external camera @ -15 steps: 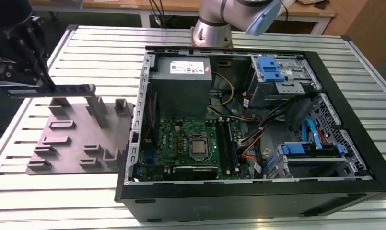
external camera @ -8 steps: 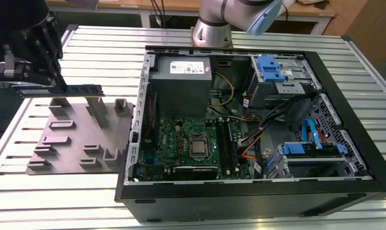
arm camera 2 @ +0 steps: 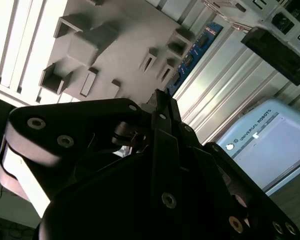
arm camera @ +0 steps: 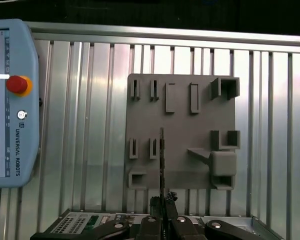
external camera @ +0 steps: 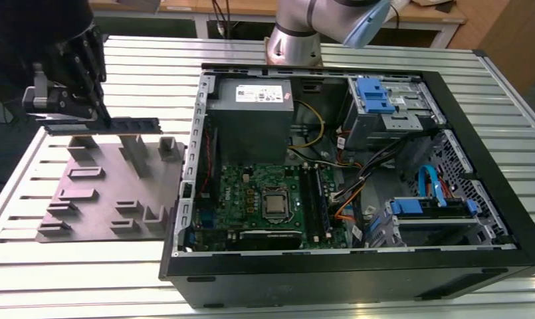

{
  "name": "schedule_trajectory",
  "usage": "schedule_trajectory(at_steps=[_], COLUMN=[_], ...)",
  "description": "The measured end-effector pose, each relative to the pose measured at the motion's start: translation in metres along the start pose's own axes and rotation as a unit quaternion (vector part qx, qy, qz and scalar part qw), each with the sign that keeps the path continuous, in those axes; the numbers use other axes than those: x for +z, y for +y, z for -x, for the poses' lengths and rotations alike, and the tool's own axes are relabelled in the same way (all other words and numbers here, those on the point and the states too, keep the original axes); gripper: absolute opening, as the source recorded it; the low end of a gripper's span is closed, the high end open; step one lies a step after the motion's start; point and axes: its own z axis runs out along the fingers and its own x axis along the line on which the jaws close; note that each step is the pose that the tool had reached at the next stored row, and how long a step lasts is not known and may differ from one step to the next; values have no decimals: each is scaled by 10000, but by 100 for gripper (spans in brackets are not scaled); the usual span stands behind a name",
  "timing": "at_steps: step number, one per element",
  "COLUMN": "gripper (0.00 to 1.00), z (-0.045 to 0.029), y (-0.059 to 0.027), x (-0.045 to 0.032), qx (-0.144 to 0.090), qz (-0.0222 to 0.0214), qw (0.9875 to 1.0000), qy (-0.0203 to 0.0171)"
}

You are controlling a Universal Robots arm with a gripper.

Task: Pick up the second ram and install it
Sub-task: 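Pick up the second ram and move it above second insertion slot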

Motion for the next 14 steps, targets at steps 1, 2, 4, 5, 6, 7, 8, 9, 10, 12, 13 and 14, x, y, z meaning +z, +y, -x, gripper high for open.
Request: schedule_trajectory(at_steps=[1, 2, 4, 5, 6, 7, 8, 9, 10, 12, 13, 14], gripper=[14, 14, 14, 14, 14, 14, 14, 14, 14, 14, 14, 14], z=[-1, -1, -3, -3, -4, -5, -6, -6, -7, -8, -9, -10], y=[-25, -49, -99, -124, -149, -175, -201, -227, -257, -310, -336, -362], x=[-1, -2, -4, -6, -7, -8, -9, -9, -11, -13, -14, -15], qx=[0, 0, 0, 0, 0, 0, 0, 0, 0, 0, 0, 0], qz=[0, 0, 0, 0, 0, 0, 0, 0, 0, 1, 0, 1], qw=[10000, 10000, 10000, 10000, 10000, 10000, 10000, 10000, 10000, 10000, 10000, 10000], qy=[0, 0, 0, 1, 0, 1, 1, 0, 0, 0, 0, 1])
